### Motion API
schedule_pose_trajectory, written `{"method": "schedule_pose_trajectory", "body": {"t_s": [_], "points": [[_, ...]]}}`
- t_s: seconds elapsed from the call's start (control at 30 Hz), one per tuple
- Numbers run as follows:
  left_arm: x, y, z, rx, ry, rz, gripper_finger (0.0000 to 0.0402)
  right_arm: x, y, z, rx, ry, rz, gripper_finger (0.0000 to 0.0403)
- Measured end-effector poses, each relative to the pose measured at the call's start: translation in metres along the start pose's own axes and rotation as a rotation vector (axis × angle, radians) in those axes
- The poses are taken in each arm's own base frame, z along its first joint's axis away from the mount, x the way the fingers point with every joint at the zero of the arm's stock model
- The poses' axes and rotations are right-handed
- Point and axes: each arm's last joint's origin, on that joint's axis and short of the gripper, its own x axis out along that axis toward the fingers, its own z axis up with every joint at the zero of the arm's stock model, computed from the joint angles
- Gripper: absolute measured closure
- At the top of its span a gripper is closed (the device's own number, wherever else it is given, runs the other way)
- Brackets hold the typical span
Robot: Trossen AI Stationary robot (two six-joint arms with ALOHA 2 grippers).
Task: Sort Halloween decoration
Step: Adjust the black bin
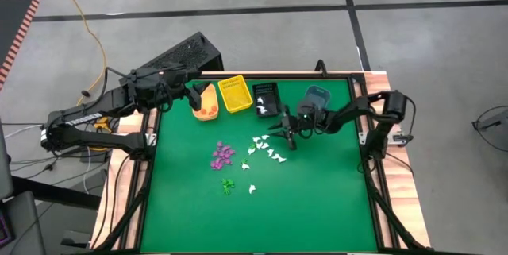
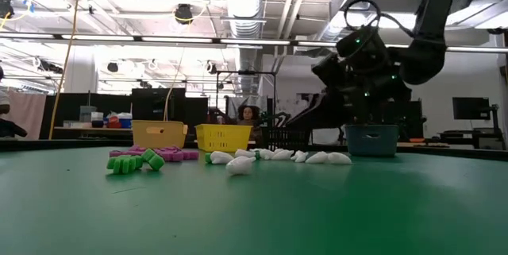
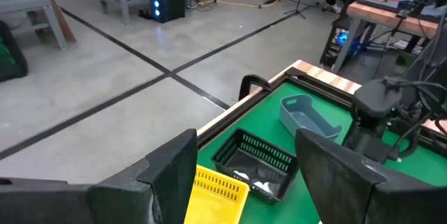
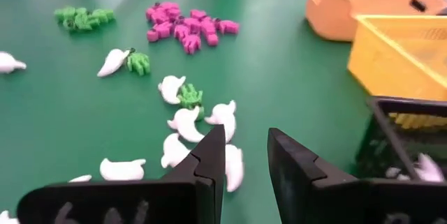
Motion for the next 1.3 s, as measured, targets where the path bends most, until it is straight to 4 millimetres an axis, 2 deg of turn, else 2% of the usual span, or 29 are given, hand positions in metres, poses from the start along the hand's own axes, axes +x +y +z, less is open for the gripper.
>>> {"method": "schedule_pose_trajectory", "body": {"t_s": [0.37,0.73,0.93,1.07,1.3], "points": [[0.000,0.000,0.000,0.011,0.002,-0.004,0.0170,0.022,-0.003,-0.009,-0.014,0.054,0.046,0.0294],[0.000,0.000,-0.002,0.018,0.016,0.000,0.0170,0.027,-0.005,-0.006,0.007,0.080,0.065,0.0218],[0.000,0.001,-0.003,0.029,0.028,0.012,0.0170,0.026,-0.005,-0.004,0.045,0.086,0.064,0.0207],[0.000,0.001,-0.003,0.039,0.028,0.012,0.0170,0.019,-0.006,0.007,0.044,0.080,0.059,0.0212],[0.000,0.001,-0.004,0.053,0.035,0.016,0.0170,-0.005,-0.006,0.041,0.034,0.061,-0.003,0.0225]]}}
